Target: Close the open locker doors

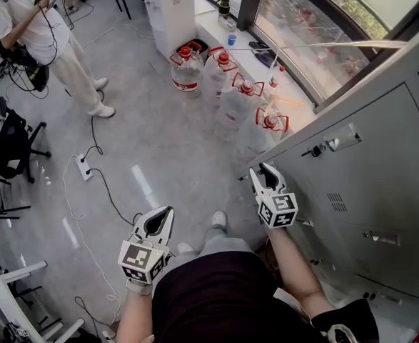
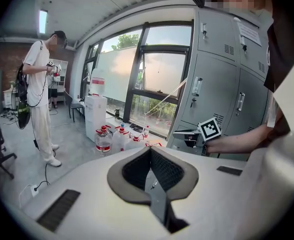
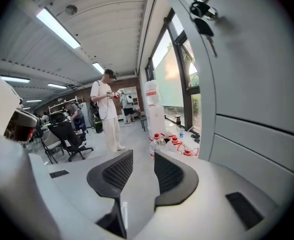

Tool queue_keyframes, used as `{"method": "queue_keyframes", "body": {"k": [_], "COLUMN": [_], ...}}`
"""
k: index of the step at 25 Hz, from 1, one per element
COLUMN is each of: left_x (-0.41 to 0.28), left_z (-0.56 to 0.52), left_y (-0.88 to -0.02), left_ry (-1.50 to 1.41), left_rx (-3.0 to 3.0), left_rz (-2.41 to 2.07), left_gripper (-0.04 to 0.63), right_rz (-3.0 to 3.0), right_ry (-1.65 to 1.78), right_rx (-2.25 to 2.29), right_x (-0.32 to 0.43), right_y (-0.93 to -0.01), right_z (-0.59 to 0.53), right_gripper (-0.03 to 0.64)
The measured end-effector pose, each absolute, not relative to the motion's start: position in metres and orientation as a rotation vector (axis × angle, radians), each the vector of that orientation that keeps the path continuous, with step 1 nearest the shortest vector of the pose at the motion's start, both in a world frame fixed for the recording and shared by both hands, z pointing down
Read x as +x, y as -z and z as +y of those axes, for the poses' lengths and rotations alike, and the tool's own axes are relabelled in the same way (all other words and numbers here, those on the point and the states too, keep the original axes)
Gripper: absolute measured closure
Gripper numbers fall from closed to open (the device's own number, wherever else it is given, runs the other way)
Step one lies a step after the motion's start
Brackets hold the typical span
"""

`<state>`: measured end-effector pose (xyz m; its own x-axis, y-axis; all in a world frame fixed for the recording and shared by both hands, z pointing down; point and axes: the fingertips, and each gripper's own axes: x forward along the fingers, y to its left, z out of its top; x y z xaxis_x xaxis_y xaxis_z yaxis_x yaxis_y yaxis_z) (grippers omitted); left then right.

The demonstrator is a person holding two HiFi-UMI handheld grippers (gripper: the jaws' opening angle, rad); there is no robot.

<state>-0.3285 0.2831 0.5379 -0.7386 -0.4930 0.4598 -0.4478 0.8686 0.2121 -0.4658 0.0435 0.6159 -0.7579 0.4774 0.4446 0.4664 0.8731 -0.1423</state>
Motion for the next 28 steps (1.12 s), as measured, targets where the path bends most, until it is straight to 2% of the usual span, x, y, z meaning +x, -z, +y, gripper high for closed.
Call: {"method": "queue_keyframes", "body": {"k": [6,10,28], "left_x": [-0.329,-0.332,-0.333], "left_z": [0.298,0.302,0.304], "left_y": [-0.523,-0.514,-0.479], "left_ry": [0.136,0.138,0.112], "left_rx": [0.704,0.735,0.862], "left_rz": [-2.569,-2.595,-2.676], "left_gripper": [0.578,0.577,0.578], "right_rz": [-2.609,-2.625,-2.850], "right_ry": [-0.015,-0.021,0.039], "right_rx": [-0.852,-0.949,-1.414], "right_x": [-0.445,-0.431,-0.362], "right_y": [-0.561,-0.528,-0.392], "right_z": [0.094,0.120,0.177], "right_gripper": [0.539,0.565,0.571]}}
